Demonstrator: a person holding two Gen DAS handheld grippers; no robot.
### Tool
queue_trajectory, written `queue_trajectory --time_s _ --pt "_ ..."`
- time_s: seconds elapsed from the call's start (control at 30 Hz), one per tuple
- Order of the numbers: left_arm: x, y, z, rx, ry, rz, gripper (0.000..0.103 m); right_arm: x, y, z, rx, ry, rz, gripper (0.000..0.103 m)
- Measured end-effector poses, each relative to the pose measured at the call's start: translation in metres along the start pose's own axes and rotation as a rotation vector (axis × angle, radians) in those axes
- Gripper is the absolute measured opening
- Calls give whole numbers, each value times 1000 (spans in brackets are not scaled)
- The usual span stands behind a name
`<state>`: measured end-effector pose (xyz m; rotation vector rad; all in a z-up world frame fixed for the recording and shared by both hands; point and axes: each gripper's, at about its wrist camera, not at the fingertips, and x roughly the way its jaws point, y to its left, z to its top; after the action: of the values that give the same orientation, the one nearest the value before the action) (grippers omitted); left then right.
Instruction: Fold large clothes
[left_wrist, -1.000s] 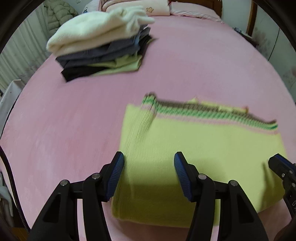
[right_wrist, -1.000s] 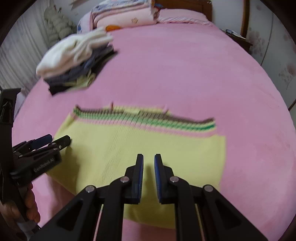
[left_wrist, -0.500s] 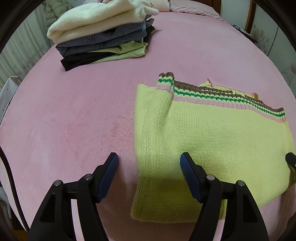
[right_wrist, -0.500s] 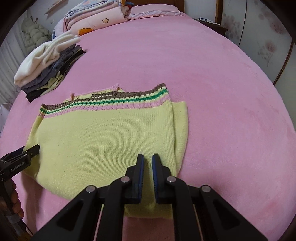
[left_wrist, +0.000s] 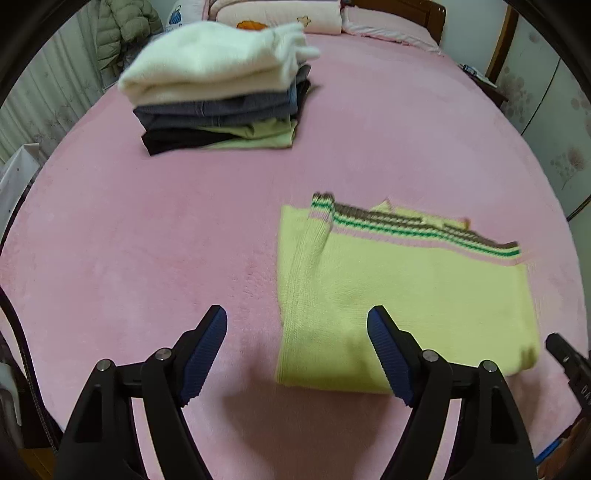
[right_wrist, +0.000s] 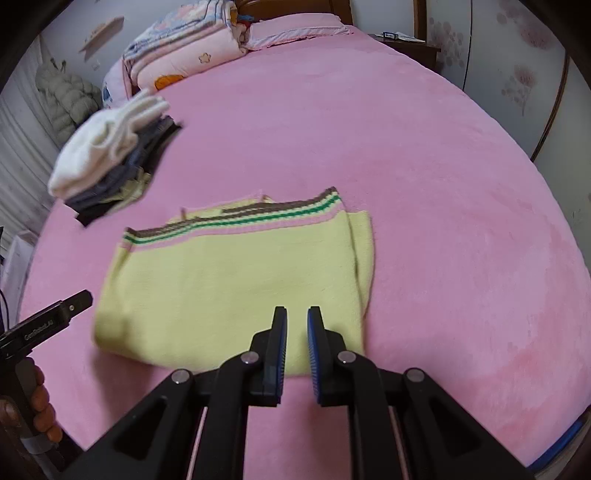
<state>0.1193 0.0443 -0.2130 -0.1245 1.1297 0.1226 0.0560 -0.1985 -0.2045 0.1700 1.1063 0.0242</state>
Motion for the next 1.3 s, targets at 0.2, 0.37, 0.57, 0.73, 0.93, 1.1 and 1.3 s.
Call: queue_trajectory --time_s 0.2,0.37,0.57,0.73,0.93,1.1,1.3 --pt "-45 -1 0 -14 -23 -29 78 -32 17 -2 -6 -16 45 11" --pt "-74 5 -3 -59 -37 -77 79 -60 31 -1 -26 -43 84 11" --pt "-99 8 -12 -76 -74 -57 79 -83 49 -2 -67 -104 99 12" --pt "-105 9 -25 -96 -59 -108 79 -95 62 -8 -99 -148 104 21" --pt "-87 11 -45 -129 0 -129 79 -90 66 -18 -101 -164 122 27" --pt "-58 12 -59 -148 71 -143 79 -73 69 -29 -129 -152 96 27" --pt "-13 13 -74 -207 163 -186 79 -46 69 -40 -151 -120 79 27"
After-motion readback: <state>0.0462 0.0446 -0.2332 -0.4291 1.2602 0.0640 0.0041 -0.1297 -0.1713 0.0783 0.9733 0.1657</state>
